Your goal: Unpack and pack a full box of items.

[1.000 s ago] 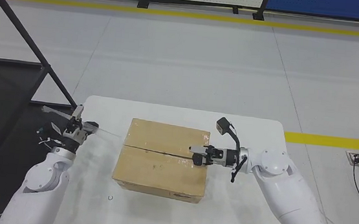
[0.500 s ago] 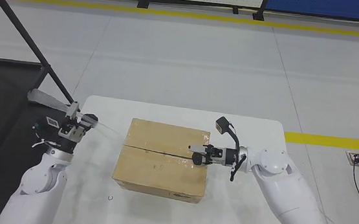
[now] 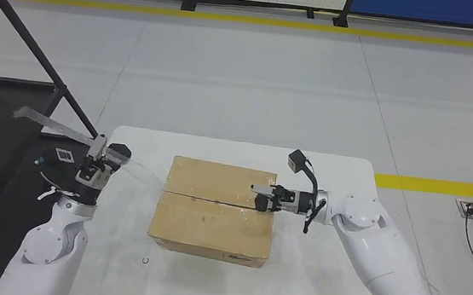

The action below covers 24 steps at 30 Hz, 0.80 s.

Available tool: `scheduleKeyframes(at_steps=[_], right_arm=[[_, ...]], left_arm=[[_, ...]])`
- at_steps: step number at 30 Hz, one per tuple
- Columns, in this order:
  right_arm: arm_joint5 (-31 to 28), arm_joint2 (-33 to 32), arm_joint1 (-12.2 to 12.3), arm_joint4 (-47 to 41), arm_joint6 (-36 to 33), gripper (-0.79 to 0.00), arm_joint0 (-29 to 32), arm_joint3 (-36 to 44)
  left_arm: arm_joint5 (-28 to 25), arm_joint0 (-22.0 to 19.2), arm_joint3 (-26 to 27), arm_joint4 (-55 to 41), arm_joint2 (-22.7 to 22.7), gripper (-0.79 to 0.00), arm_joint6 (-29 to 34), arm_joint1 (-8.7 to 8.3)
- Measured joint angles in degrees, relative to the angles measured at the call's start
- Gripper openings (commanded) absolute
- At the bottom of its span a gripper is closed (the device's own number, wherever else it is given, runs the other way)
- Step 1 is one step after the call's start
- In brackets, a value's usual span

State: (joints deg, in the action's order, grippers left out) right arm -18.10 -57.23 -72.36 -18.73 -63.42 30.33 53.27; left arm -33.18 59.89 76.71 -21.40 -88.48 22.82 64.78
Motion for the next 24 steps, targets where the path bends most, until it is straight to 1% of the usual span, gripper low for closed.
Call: scheduleKeyframes(at_steps=[7,13,18,24], right_arm=[[-0.06,-0.42,0.11,-0.03,0.14,0.0,0.38,0.26],[-0.23,-0.62,0.17,-0.05,0.08,0.0,0.77,0.36],[-0.51,-0.91,0.21,-0.47,0.06,0.0,1.06,0.27],[-1.41,-1.59,0.35,-0.85,0.53,0.0,1.55,0.28]], left_arm=[[0.82,3.59,7.84,6.01,0.04,0.0,-2.88,0.06],[2.1,5.89,13.11,10.75,0.53,0.0,-4.21,0.13],[2.82,6.8,15.38,13.14,1.97,0.0,-3.8,0.28],[3.57,6.59,15.39,14.92,3.9,0.0,-1.95,0.43]])
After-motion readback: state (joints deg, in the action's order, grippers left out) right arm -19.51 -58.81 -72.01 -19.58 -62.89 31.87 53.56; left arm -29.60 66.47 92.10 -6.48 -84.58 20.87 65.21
